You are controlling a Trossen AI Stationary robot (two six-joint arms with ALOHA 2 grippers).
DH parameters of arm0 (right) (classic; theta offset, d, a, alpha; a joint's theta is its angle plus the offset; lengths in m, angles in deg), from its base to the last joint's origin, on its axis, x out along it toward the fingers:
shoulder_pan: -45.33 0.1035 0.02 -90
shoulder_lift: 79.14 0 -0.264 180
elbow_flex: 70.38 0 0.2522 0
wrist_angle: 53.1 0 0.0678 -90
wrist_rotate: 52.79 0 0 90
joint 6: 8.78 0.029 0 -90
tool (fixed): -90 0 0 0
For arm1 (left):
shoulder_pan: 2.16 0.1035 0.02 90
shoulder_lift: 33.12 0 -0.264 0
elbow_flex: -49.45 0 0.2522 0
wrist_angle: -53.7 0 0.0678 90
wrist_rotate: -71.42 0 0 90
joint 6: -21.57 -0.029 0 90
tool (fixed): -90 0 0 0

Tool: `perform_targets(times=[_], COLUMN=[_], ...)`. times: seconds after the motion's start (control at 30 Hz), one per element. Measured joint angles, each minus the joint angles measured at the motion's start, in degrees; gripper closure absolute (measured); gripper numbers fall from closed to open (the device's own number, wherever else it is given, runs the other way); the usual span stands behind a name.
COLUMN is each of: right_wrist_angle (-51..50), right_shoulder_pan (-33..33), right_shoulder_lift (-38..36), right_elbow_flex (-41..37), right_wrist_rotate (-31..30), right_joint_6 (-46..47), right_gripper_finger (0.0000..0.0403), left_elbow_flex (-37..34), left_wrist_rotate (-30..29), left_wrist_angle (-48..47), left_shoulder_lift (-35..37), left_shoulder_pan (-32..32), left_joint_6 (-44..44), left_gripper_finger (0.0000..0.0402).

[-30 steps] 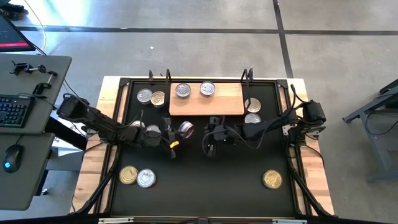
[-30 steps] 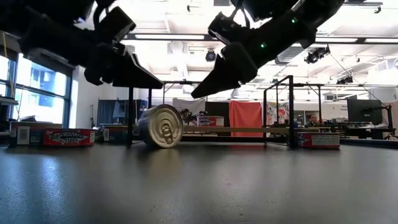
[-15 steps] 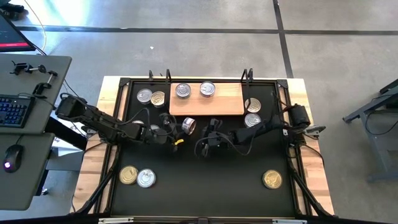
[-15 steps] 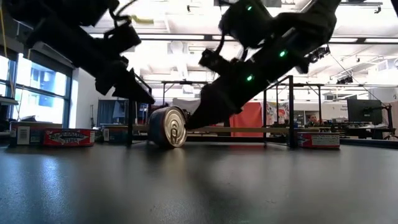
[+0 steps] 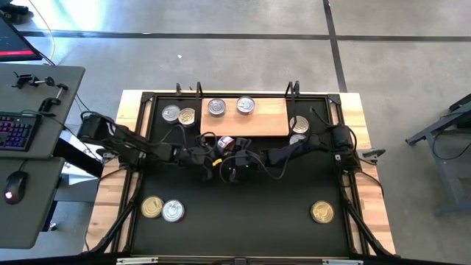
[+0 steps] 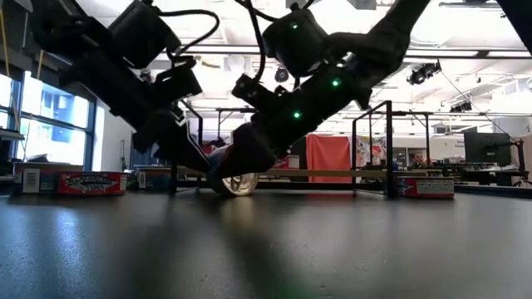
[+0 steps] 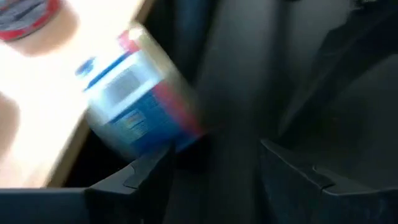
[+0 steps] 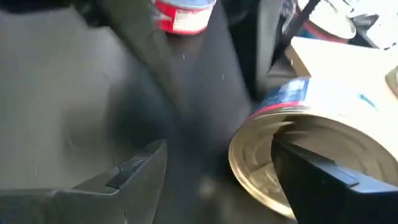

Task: Stack canned seafood by type on shelf
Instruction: Put the blue tuna can on the shelf

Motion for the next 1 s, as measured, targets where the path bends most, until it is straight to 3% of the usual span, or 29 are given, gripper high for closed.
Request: perform_targets(times=[0.23,0.4,0.47,0.6,0.83,1.0], right_wrist_angle=[-3.38,-9.98,-11.68,-12.61,-13.08,-17.46], right_shoulder_pan=[1.63,2.97,3.05,2.86,2.12,2.56], right_shoulder_lift=[-2.01,-4.55,-5.09,-4.79,-4.19,-4.61], right_elbow_flex=[0.15,0.18,0.18,0.22,0.19,0.13], right_wrist_rotate=[-2.27,-8.83,-8.91,-6.13,-3.66,-6.07], right_joint_6=[0.52,3.26,4.77,6.63,7.23,8.84], right_gripper_finger=[0.0122,0.0122,0.0122,0.0122,0.0122,0.0122], left_elbow_flex=[0.53,1.07,1.11,0.99,0.87,0.85], left_wrist_rotate=[4.47,-2.27,-5.01,-3.44,-2.45,6.78], left_wrist_angle=[1.08,-6.34,-10.57,-13.15,-1.52,9.17], left_shoulder_lift=[0.2,3.46,3.82,2.55,-4.28,-8.55], left_shoulder_pan=[-2.71,-5.3,-4.28,-0.41,3.78,3.46], left_joint_6=[-4.81,-1.88,1.01,3.53,-6.81,-11.9], left_gripper_finger=[0.0186,0.0192,0.0192,0.0193,0.0193,0.0193])
